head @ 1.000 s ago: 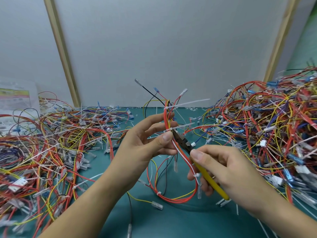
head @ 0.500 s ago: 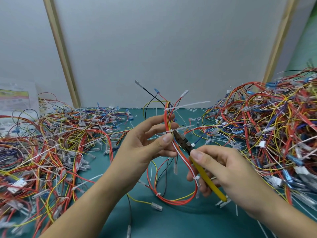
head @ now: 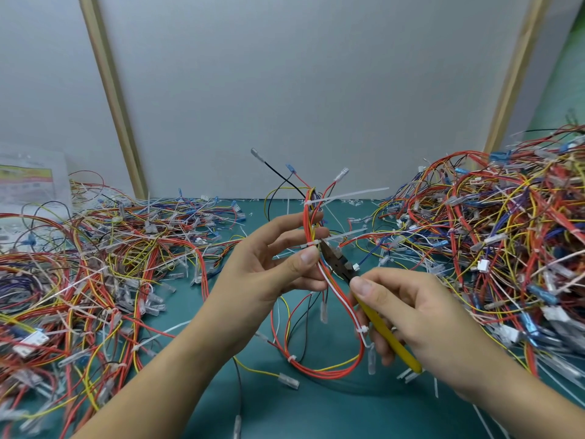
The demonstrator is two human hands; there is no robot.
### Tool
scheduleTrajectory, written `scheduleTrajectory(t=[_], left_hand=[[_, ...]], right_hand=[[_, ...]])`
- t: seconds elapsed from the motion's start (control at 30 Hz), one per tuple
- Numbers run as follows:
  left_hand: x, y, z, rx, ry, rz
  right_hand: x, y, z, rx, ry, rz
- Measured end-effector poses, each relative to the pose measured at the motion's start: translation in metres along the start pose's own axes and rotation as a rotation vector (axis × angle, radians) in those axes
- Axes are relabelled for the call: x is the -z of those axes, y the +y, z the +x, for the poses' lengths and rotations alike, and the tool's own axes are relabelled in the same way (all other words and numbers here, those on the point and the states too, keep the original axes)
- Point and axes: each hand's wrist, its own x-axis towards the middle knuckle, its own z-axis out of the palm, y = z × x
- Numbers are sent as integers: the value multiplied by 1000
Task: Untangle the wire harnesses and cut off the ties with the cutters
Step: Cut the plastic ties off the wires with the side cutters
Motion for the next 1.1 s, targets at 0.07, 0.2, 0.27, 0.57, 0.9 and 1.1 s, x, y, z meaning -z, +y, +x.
scheduleTrajectory(t=[0.07,0.2,0.27,0.57,0.9,1.1], left_hand=[[0,1,0,0,0,0],[-1,2,-1,-1,5,5],[-1,2,-1,-1,7,8],[-1,3,-1,4,15,3],[-1,2,0,4,31,-4],[-3,4,-1,9,30,-2]], right_hand=[[0,0,0,1,-1,7],[0,1,0,1,-1,5],[0,2,0,0,-1,6],[0,1,0,-7,-10,10],[-2,0,0,-17,-8,17],[-2,-1,-1,-17,-18,4]])
